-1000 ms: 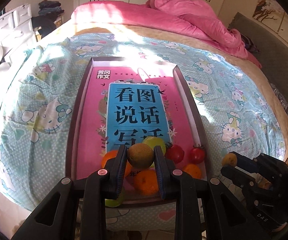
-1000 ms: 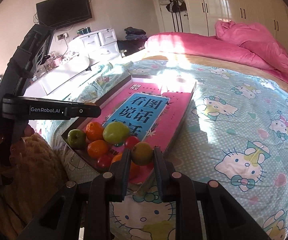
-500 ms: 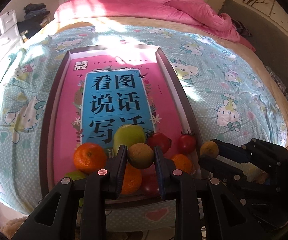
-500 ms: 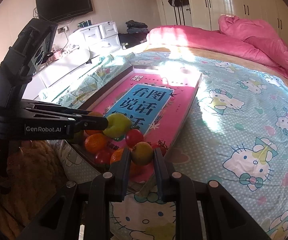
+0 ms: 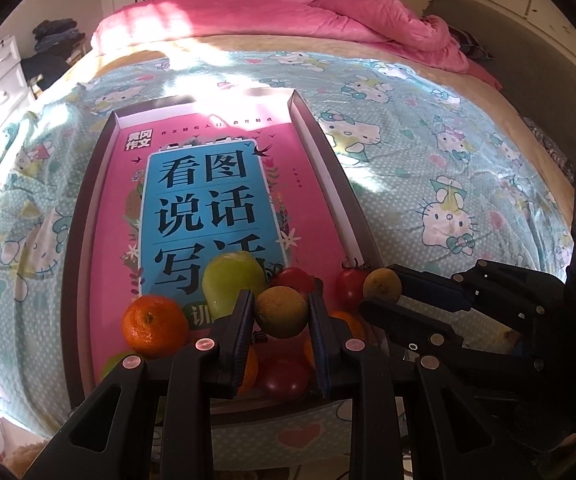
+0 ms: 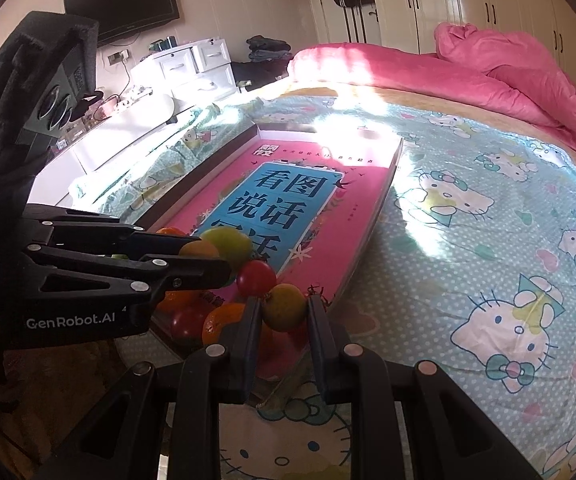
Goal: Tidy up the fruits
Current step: 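Lower the yellow fruits among the fruit on the workbook and open both tools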
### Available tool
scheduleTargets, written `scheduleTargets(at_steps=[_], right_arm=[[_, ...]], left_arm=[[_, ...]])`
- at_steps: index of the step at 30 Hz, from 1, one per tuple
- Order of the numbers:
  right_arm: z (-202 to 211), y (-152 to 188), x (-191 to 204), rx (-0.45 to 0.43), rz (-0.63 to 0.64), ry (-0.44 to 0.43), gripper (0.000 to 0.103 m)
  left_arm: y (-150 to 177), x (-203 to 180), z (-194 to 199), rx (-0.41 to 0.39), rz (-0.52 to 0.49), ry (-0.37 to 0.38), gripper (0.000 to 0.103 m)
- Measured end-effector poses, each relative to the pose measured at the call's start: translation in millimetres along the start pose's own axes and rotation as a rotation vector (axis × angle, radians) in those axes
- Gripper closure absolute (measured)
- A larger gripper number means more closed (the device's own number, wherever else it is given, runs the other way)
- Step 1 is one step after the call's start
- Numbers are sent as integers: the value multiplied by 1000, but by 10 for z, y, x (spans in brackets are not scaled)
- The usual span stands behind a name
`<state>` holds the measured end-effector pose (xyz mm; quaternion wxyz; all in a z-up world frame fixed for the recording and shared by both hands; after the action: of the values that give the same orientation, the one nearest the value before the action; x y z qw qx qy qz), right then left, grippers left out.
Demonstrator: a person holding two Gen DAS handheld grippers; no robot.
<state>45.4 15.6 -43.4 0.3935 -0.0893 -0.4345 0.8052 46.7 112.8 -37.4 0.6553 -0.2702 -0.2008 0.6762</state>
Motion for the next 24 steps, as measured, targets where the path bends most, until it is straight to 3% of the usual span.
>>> scheduleTargets(at_steps=[24], right_arm=[[53,45,-44,13,-5,-12,79]], left_arm=[[-8,-72,-34,3,-9,14,75]])
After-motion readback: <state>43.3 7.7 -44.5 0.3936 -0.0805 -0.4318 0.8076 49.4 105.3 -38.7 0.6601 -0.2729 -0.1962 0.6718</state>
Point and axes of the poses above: each gripper's, at about its wrist camera, not at the fingertips, and z roughly against the way its jaws point, x to its left, y to its underside, the point moved 2 cm from there along -z, roughly the way its jaws point, and after that the axes turned 8 degrees about -x, right-handed, at the moved point
